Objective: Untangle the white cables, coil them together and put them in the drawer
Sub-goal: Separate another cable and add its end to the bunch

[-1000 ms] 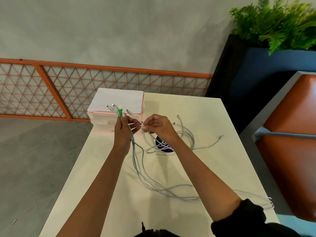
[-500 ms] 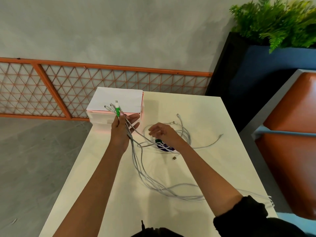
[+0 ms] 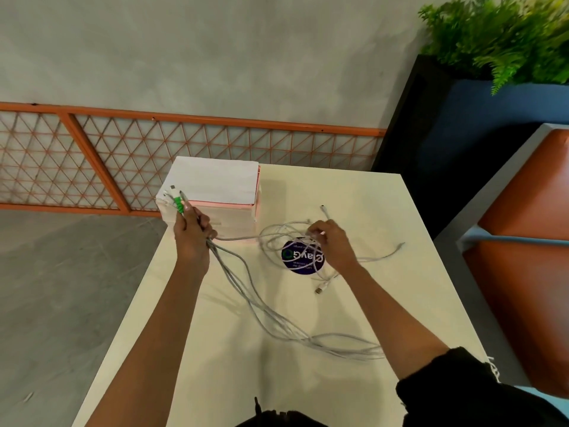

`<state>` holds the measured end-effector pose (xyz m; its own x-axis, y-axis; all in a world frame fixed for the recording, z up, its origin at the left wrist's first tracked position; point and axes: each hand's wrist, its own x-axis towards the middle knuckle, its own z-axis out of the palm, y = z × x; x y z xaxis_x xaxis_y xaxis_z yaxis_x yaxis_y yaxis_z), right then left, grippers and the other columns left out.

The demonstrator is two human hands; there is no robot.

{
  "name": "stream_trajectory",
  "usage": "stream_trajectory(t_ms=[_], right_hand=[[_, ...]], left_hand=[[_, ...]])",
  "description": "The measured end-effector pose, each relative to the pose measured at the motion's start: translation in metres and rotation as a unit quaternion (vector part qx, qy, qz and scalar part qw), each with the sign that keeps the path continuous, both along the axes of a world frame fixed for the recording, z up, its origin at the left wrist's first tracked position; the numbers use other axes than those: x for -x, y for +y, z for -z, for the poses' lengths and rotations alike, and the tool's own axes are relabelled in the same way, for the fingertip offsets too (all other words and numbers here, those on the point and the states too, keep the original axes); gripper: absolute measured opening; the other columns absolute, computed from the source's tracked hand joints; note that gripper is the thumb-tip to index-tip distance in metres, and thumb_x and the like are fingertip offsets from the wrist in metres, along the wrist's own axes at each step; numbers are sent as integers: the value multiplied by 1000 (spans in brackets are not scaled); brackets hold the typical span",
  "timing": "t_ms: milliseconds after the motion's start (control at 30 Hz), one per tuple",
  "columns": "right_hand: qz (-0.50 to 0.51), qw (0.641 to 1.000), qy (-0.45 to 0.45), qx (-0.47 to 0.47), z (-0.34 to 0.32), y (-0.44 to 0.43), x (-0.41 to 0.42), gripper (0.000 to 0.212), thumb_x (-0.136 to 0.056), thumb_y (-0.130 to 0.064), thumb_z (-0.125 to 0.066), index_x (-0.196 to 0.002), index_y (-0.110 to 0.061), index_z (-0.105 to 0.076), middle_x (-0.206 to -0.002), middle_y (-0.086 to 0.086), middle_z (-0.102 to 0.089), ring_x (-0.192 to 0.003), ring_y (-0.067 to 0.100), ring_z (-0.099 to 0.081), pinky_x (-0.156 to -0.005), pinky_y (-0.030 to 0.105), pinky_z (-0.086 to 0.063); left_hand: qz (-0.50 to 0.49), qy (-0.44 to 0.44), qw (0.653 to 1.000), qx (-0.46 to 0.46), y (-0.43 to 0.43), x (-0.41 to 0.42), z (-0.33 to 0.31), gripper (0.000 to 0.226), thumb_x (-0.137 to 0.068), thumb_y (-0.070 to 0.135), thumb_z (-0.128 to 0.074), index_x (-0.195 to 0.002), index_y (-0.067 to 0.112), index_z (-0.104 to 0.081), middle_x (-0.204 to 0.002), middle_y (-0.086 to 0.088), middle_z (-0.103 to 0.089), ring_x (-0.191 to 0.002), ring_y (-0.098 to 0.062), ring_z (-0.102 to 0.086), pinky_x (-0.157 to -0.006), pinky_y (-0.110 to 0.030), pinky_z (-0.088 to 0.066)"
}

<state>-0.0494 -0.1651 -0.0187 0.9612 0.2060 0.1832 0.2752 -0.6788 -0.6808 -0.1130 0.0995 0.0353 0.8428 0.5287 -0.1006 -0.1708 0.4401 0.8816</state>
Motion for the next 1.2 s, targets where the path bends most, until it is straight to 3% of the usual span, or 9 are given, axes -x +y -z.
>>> stream_trajectory(t_ms=[300, 500, 567, 667, 767, 867, 1000, 1100, 1200], right_hand=[[402, 877, 98, -246, 17, -82, -18, 22, -83, 12, -47, -96, -4, -54, -111, 22, -61, -96, 40, -65, -80, 43, -55], [445, 833, 251, -211, -1, -107, 0, 38, -105, -33, -26, -117, -10, -54, -93, 6, -61, -104, 20, -63, -58, 18, -42], [396, 769, 290, -411, 1, -110, -2, 34, -104, -11, -27, -124, 2, -52, -111, 17, -60, -90, 19, -70, -59, 19, -52], [359, 708, 309, -524, 5, -108, 3, 38, -96, 2, -42, -73, -1, -73, -98, 16, -56, -58, 16, -67, -58, 25, -53], [402, 671, 336, -525, 1, -117, 4, 35, -101, -7, -31, -115, -1, -63, -119, 15, -53, -101, 26, -59, -85, 31, -50], [468, 709, 225, -477, -14, -119, 0, 31, -99, -13, -34, -120, -3, -53, -129, 14, -55, -108, 24, -54, -86, 31, -44], [336, 885, 19, -322, -59, -72, -1, 22, -96, -27, -52, -105, -8, -58, -93, 6, -62, -90, 25, -62, -79, 35, -50], [-3, 931, 183, -317, -86, -18, 10, 17, -97, -11, -51, -108, 0, -58, -88, 10, -65, -80, 22, -65, -75, 30, -56], [-159, 925, 335, -87, -63, 27, 22, 25, -92, -9, -59, -115, 0, -55, -99, 13, -64, -90, 22, -63, -79, 26, -53]], left_hand=[[-52, 8, 998, -37, 21, -2, 6, 36, -106, 31, -26, -74, 20, -38, -49, 14, -38, -42, -3, -29, -42, -16, -27], [-85, 0, 996, -28, 23, 1, 4, 35, -106, 30, -26, -74, 20, -35, -51, 13, -34, -43, -4, -27, -43, -16, -26], [-79, -4, 997, -25, 22, 0, 4, 35, -106, 31, -26, -74, 20, -35, -49, 14, -33, -43, -4, -26, -43, -16, -25], [-64, -5, 998, -16, 16, -2, 3, 36, -106, 32, -27, -74, 20, -36, -49, 14, -32, -45, -5, -25, -43, -17, -24], [-52, -9, 999, -13, 10, -3, 0, 36, -105, 34, -28, -74, 20, -36, -49, 14, -31, -45, -5, -25, -44, -17, -24], [-41, -17, 999, -15, 7, -4, -3, 35, -105, 34, -28, -74, 20, -36, -49, 14, -32, -45, -4, -26, -44, -16, -25], [-30, -25, 999, -15, 3, -5, -6, 35, -105, 35, -29, -75, 20, -37, -51, 14, -32, -47, -5, -26, -45, -17, -26], [-20, -29, 999, -11, -3, -6, -9, 34, -105, 34, -29, -75, 20, -37, -52, 13, -32, -49, -6, -25, -46, -18, -25], [-15, -36, 999, 0, -9, -7, -14, 33, -105, 33, -30, -75, 20, -37, -53, 11, -31, -48, -6, -25, -46, -18, -26]])
